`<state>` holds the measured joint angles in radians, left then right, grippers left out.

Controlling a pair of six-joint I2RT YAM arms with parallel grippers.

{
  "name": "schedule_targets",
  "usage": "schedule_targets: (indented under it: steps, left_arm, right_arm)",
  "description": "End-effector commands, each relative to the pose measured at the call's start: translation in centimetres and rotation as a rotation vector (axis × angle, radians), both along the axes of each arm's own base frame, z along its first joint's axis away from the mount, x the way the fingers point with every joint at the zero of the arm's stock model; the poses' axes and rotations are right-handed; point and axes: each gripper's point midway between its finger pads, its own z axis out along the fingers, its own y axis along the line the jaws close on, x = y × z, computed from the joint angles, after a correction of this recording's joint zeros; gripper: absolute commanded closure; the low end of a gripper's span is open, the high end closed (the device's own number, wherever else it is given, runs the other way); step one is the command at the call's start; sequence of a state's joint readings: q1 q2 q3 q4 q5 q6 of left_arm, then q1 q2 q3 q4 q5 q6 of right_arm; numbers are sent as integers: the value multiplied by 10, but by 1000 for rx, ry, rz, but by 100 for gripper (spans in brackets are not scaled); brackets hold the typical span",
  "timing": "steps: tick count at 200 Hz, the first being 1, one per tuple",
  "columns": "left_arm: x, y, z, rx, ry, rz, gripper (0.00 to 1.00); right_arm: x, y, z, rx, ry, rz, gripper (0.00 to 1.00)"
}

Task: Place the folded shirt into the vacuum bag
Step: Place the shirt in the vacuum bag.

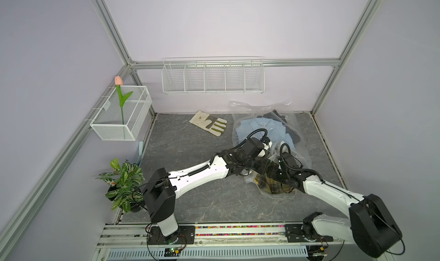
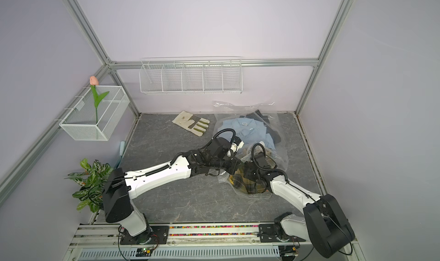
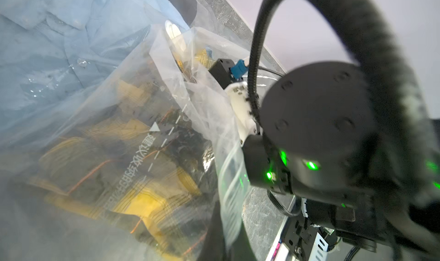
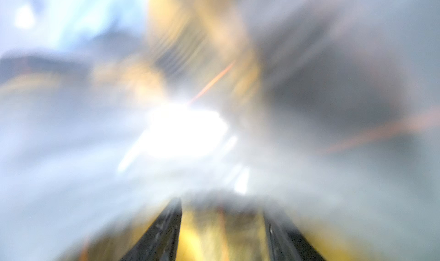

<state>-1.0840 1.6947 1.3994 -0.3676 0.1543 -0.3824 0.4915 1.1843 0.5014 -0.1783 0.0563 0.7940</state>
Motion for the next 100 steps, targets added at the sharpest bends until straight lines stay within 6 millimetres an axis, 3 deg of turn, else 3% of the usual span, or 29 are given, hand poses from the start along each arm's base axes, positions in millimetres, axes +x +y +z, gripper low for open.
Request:
schedule_targets:
  steps: [1,30,66,100]
  left_arm:
    - [2,-5,6,-32,-18,11,99]
    - [1,-1,-11,10,-8,9,98]
    - [-4,4,-17,14,5,2,96]
    - [-25,0,-37,31,47,-61,94]
  right_arm:
    - [-29,-1,-1,44,46,-20,40]
    - [-43,-14,27,7,14,3,39]
    - [-53,-26,56,-8,28,28,40]
    - [-52,-43,85,6,-3,-3,41]
